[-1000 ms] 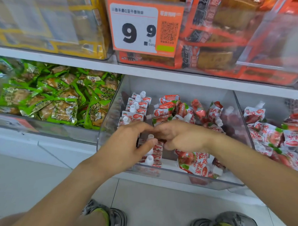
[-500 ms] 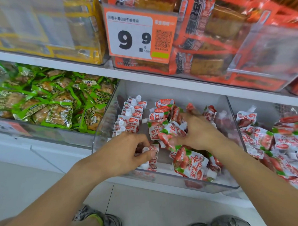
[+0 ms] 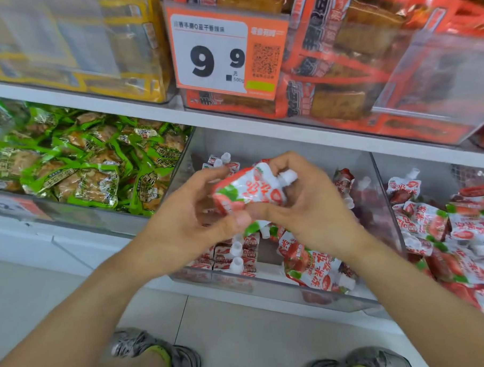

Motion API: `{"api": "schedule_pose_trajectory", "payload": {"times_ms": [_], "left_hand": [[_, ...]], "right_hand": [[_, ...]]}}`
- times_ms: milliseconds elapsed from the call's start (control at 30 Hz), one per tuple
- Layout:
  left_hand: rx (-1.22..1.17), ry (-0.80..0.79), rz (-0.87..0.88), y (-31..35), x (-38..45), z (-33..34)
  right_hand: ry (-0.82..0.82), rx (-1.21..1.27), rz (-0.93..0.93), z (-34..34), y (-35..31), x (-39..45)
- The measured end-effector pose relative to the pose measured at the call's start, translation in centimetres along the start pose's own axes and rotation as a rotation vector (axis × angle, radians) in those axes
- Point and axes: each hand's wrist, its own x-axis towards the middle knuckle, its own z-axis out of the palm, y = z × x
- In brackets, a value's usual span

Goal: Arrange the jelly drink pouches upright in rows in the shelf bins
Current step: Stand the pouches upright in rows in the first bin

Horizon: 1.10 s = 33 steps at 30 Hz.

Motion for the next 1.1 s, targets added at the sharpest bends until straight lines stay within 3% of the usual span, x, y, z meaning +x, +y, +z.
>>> {"api": "schedule_pose_trajectory", "payload": {"times_ms": [67, 133, 167, 267, 333, 433, 533, 600, 700, 900, 1100], "left_hand": [[-0.047, 0.000, -0.026, 1.3, -0.3, -1.2], [-0.037, 0.083, -0.052, 1.7, -0.6, -2.3], [-0.047, 0.128, -0.074, 1.6, -0.7, -2.9], [-0.093, 0.248, -0.119, 1.2, -1.0, -3.6], [-0.132, 0.291, -0.161, 0.9, -1.1, -3.6], [-0.168, 0.291, -0.213, 0.9, -1.1, -2.9], [-0.191, 0.282, -0.239, 1.0, -1.2, -2.4], [-0.221, 0.252, -0.254, 1.1, -1.2, -2.4], [-0.247, 0.220, -0.243, 1.2, -1.3, -2.6], [-0.450, 0.262, -0.262, 1.4, -1.0, -3.0], [-0.515, 0.290, -0.229, 1.0, -0.7, -2.7]], "right_hand": [[-0.142, 0.264, -0.001, 0.8, 0.0, 0.0], [-0.217, 0.335, 0.026, 0.3, 0.5, 0.5], [-0.158, 0.213, 0.032, -0.5, 1.2, 1.0], [0.118, -0.508, -0.041, -2.4, 3.7, 3.0], [-0.079, -0.778, -0.144, -2.4, 5.0, 4.1], [-0.492, -1.105, -0.101, -0.7, 6.9, 5.2], [-0.456, -1.382, -0.232, 0.4, 8.6, 5.6], [-0.434, -1.330, -0.280, -0.2, 9.3, 6.0], [-0.456, -1.028, -0.147, -1.9, 8.6, 6.7], [-0.156, -0.730, -0.181, -1.8, 6.8, 7.0], [-0.270, -0.747, -0.125, 0.6, 8.7, 7.4]]}}
